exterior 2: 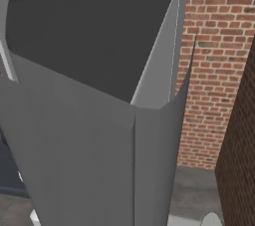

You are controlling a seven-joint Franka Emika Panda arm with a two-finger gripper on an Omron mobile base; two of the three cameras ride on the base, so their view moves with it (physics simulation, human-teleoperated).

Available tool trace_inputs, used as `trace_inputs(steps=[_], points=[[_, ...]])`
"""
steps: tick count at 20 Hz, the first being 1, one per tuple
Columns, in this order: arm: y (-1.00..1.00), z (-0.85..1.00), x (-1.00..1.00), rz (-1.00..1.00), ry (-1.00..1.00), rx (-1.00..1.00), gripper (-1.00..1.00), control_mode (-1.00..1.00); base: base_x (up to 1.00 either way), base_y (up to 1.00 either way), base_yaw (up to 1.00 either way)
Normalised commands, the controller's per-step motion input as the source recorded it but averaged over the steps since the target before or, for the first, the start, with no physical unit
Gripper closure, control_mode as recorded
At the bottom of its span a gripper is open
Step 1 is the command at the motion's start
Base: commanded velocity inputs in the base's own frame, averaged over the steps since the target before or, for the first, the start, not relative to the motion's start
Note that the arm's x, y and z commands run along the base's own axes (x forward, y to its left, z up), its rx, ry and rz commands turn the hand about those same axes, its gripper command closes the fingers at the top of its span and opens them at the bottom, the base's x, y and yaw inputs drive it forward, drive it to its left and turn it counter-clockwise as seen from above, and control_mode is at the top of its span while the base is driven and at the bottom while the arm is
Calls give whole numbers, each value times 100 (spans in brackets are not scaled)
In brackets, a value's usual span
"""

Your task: Grab a lemon wedge from the fridge and one ice cube from the ice bowl, and put them in the glass of lemonade.

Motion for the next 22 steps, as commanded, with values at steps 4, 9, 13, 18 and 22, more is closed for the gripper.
trace_inputs(steps=[4, 9, 13, 18, 22], points=[[0, -13, 1, 0, 0, 0, -100, -100, 0, 0, 0], [4, -14, -2, 0, 1, 0, -100, -100, 0, 0, 0], [6, -28, -7, 0, 1, 0, -100, -100, 0, 0, 0], [3, -17, 0, 0, 0, 0, -100, -100, 0, 0, 0], [4, -12, 0, 0, 0, 0, -100, -100, 0, 0, 0]])
